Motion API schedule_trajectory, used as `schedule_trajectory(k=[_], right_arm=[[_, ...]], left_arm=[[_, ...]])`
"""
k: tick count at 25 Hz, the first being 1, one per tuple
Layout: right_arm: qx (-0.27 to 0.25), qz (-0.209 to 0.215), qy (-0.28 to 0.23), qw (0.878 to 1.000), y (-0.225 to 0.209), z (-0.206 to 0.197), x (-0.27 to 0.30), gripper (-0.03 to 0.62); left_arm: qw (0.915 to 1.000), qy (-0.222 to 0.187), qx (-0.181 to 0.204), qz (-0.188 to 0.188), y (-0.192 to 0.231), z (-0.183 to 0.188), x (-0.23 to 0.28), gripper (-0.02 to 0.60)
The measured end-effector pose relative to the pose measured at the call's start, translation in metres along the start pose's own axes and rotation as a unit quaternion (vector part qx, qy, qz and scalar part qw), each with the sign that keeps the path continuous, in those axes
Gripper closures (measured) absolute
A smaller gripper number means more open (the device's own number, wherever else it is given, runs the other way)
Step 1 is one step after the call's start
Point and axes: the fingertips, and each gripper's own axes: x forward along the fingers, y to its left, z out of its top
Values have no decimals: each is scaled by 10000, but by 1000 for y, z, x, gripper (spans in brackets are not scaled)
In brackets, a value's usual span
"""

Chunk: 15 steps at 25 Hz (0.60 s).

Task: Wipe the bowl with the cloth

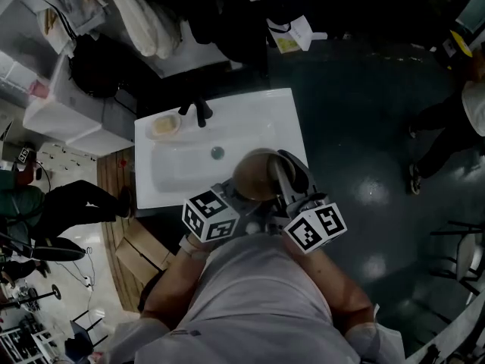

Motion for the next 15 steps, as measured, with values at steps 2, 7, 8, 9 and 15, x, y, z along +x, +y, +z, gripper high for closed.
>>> schedule_trajectory(k=[2, 7, 8, 9, 15], right_arm=[[72, 13, 11, 10000, 0, -1, 0, 533], [362, -33, 30, 9993, -9, -5, 1, 533], [376, -47, 17, 9993, -11, -4, 0, 533], [382, -65, -2, 9992, -13, -3, 0, 533], [626, -423, -92, 9971, -37, 1, -5, 533]], left_arm=[[10000, -26, -1, -10, -3, 1, 2, 538], [9997, -75, -186, -126, -2, 2, -3, 538], [9995, -94, -238, -165, -1, 3, -4, 538], [9994, -104, -268, -193, -1, 4, -5, 538], [9993, -145, -287, -202, 1, 6, -15, 538]])
